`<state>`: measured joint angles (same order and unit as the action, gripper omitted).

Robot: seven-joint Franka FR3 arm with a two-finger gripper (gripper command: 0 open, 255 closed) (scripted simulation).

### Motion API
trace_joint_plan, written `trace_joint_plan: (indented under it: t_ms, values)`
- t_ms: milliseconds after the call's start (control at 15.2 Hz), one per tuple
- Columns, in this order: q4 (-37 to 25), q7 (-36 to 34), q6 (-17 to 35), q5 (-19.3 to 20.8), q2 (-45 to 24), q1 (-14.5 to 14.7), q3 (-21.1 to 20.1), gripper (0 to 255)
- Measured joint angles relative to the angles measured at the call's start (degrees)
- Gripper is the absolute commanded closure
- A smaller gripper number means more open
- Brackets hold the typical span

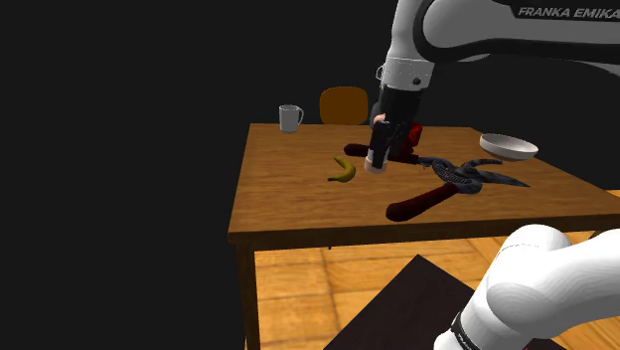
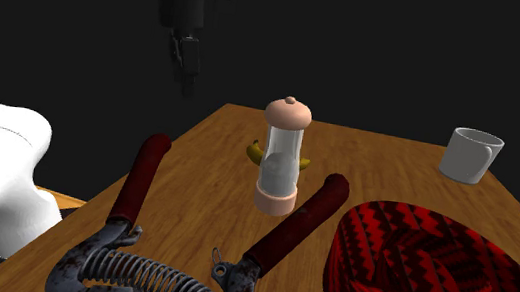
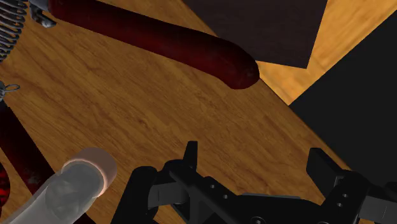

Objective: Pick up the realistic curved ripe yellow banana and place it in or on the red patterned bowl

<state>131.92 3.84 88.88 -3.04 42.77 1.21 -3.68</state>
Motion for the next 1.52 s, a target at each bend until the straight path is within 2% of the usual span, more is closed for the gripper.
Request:
trace_joint_plan:
  t_ms: [132, 462, 1056, 1518]
  values:
    - [0.1, 0.2, 0.8, 0.0, -0.6, 0.0, 0.1, 0]
    - [-0.8, 2.7, 8.3, 0.4, -8.5, -0.1, 1.0, 0]
    - [-7.3, 7.1, 20.5, 0.4, -26.1, -0.1, 2.4, 0]
    - [-4.0, 7.3, 26.1, 0.2, -28.3, 0.1, 2.2, 0]
